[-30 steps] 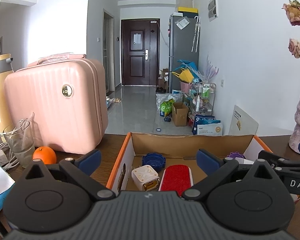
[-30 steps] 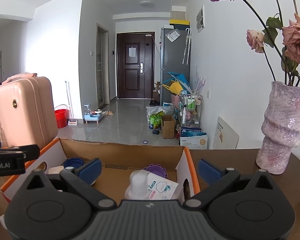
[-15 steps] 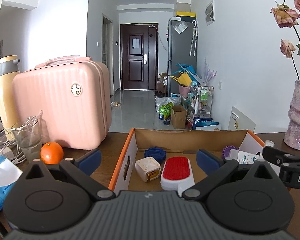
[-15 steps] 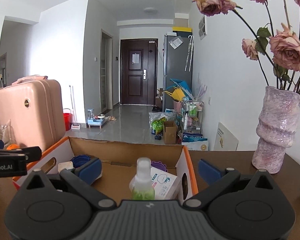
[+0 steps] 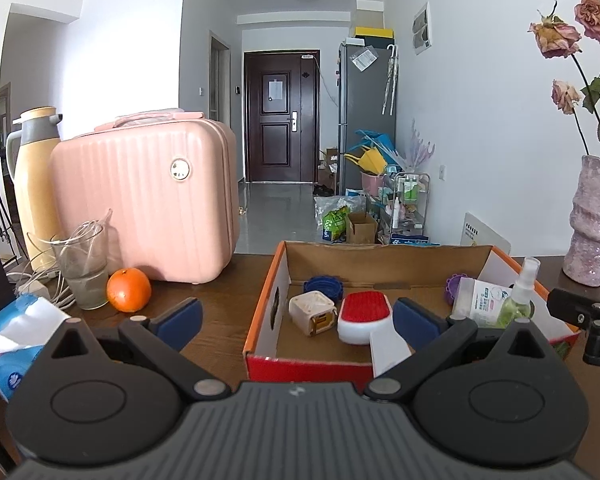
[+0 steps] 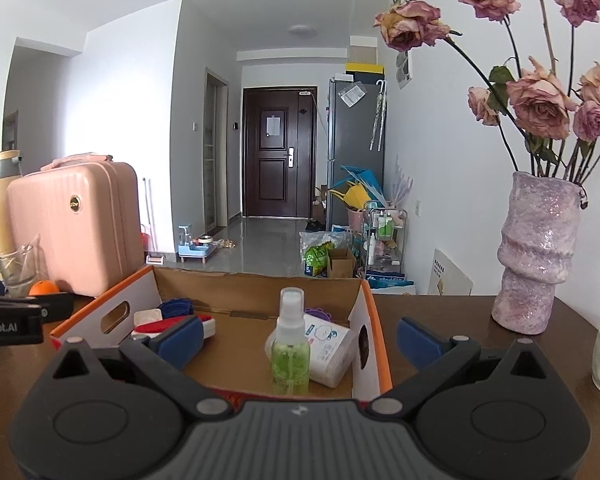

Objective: Organize rigid objects
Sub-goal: 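Withdraw both open tools up from the box back toward the table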

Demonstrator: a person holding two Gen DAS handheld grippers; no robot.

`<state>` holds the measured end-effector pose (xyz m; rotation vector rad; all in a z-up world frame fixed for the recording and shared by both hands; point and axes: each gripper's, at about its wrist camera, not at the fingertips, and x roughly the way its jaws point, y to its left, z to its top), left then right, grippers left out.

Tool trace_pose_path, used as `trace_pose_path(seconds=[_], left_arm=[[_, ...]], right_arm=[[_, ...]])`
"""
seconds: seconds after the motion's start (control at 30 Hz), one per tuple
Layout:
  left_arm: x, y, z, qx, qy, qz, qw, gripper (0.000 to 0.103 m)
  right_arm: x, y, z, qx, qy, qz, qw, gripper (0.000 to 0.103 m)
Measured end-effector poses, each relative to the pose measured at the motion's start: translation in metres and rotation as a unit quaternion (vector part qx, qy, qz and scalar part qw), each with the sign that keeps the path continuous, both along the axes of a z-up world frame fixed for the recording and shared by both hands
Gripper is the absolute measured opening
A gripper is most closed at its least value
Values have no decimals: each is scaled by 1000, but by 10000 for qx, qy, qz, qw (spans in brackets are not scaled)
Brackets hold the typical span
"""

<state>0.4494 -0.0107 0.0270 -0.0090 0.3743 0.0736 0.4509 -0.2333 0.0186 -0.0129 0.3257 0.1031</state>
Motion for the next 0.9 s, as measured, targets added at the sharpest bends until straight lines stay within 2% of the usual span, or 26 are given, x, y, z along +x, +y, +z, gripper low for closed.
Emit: trace_pose_path(seconds=[0.9], left_arm=[[-93,8,-22,-48,179,-51,9998,103]], right_arm=[[-97,12,-20,-101,121,53,9999,103]])
